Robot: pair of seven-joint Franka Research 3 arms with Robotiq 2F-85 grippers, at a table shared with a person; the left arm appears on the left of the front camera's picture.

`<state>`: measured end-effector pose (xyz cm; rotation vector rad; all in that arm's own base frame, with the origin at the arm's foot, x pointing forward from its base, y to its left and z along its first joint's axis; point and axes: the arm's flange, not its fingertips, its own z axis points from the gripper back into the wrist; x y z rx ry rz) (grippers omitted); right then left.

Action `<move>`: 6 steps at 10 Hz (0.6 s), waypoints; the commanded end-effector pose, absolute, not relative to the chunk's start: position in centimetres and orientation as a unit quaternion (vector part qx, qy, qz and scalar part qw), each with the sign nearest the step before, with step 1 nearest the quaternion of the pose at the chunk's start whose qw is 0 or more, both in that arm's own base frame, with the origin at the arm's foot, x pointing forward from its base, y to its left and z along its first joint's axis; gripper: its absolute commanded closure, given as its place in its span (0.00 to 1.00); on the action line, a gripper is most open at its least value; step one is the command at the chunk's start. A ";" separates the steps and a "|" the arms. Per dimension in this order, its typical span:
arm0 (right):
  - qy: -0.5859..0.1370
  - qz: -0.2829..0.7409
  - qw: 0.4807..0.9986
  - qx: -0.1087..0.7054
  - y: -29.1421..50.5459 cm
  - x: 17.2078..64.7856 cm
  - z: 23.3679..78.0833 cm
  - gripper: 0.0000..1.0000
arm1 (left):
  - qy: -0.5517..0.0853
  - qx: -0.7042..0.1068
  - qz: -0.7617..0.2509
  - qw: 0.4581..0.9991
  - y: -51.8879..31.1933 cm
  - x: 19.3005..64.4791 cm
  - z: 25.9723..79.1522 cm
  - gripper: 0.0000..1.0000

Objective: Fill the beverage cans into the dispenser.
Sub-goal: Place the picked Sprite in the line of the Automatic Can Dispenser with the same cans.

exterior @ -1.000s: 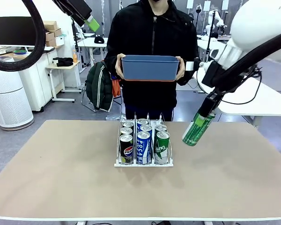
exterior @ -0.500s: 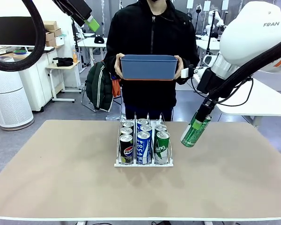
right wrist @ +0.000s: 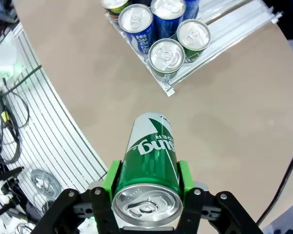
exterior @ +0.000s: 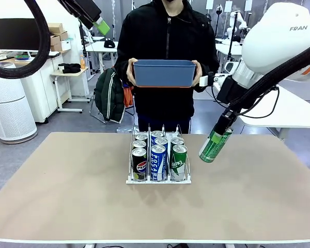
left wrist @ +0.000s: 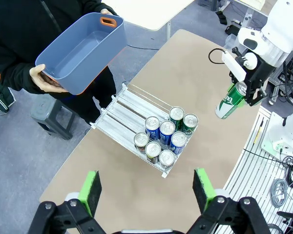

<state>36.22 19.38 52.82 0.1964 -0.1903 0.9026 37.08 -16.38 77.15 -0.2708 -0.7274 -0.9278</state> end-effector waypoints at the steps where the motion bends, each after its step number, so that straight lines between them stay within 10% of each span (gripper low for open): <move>1: -0.111 0.385 0.913 0.075 21.2 34.9 51.5 0.74 | -0.343 -0.128 -0.434 0.823 -16.3 37.1 77.1 0.00; 6: -0.138 0.336 0.931 0.040 24.9 32.6 47.8 0.74 | -0.343 -0.128 -0.434 0.823 -16.3 37.1 77.1 0.00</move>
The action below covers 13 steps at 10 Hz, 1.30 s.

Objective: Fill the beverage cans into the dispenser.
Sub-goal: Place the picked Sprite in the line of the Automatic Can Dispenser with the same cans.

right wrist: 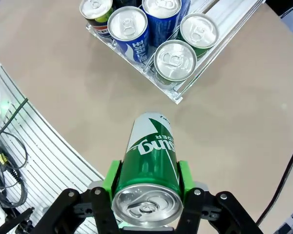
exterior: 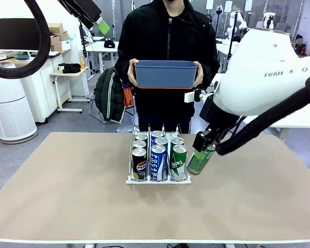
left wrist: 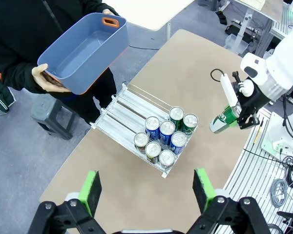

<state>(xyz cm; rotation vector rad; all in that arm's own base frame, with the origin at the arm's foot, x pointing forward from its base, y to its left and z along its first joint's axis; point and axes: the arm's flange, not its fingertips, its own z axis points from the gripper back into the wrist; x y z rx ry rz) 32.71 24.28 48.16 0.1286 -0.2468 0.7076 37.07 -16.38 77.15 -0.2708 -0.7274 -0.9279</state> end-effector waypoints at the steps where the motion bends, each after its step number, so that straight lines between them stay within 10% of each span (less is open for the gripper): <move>1: -0.145 0.343 0.927 0.042 25.3 32.5 47.3 0.74 | -0.343 -0.128 -0.434 0.823 -16.3 37.1 77.1 0.00; 13: -0.193 0.370 0.908 0.045 27.3 37.9 44.0 0.74 | -0.343 -0.128 -0.434 0.823 -16.3 37.1 77.1 0.00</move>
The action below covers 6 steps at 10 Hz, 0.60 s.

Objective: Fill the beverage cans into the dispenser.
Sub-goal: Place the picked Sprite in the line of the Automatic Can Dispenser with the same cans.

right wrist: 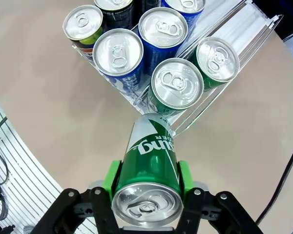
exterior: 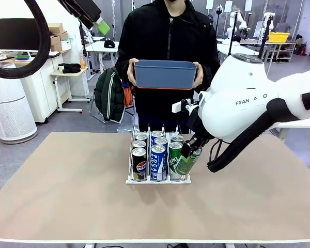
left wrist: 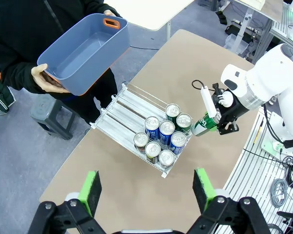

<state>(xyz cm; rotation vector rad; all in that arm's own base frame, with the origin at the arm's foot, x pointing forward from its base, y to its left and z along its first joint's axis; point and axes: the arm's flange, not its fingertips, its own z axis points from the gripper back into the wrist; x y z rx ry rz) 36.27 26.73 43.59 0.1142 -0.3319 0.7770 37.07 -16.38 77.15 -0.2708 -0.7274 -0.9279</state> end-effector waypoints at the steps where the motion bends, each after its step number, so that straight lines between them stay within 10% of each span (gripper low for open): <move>1: -0.197 0.368 0.908 0.041 27.4 38.4 44.0 0.74 | -0.343 -0.128 -0.434 0.823 -16.3 37.1 77.1 0.00; 6: -0.200 0.354 0.913 0.046 28.1 40.7 43.3 0.74 | -0.343 -0.128 -0.434 0.823 -16.3 37.1 77.1 0.00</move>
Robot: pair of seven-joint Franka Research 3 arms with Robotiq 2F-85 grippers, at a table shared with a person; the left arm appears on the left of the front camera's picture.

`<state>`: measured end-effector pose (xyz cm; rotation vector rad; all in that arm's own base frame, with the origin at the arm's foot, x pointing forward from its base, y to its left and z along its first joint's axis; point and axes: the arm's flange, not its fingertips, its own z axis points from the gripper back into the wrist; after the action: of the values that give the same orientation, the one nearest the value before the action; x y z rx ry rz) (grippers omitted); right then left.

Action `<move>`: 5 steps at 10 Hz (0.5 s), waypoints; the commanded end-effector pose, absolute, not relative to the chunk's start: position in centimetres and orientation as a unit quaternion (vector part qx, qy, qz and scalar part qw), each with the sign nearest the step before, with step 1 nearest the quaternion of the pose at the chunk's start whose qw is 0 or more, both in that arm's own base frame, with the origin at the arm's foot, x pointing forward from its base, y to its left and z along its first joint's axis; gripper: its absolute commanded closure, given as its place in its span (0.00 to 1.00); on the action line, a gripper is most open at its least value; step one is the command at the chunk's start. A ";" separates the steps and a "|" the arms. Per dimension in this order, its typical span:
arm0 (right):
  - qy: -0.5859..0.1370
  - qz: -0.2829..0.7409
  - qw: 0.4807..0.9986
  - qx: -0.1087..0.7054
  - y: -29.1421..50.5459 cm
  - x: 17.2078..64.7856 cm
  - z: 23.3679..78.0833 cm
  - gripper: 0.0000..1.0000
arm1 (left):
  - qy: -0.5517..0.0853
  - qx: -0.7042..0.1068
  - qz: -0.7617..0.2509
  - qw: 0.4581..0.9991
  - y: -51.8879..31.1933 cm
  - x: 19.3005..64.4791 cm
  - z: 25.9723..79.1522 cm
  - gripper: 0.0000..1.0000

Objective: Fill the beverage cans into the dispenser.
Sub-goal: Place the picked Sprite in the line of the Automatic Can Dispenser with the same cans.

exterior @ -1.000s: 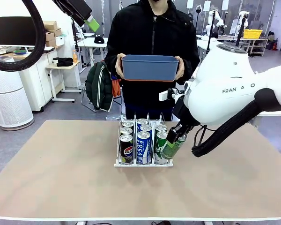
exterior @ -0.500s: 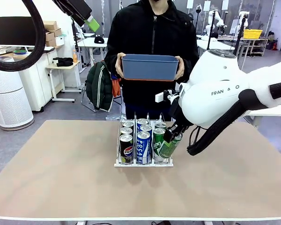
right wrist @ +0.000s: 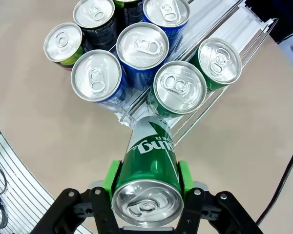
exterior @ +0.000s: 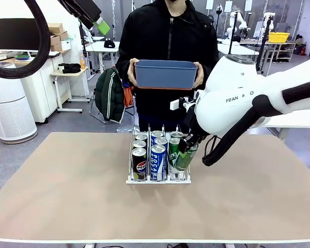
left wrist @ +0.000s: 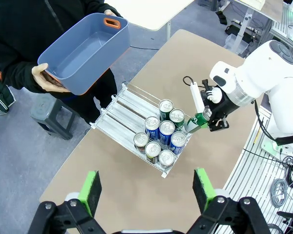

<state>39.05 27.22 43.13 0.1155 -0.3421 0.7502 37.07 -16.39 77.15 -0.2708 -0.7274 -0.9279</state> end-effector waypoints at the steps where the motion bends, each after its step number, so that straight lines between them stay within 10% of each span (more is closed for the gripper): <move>1: -0.195 0.359 0.912 0.049 28.3 41.1 42.9 0.74 | -0.343 -0.128 -0.434 0.823 -16.3 37.1 77.1 0.00; 5: -0.176 0.367 0.912 0.045 28.7 41.9 41.5 0.74 | -0.343 -0.128 -0.434 0.823 -16.3 37.1 77.1 0.00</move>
<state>40.57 28.33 41.39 0.1186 -0.3042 0.7630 37.07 -16.39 77.15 -0.2708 -0.7274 -0.9279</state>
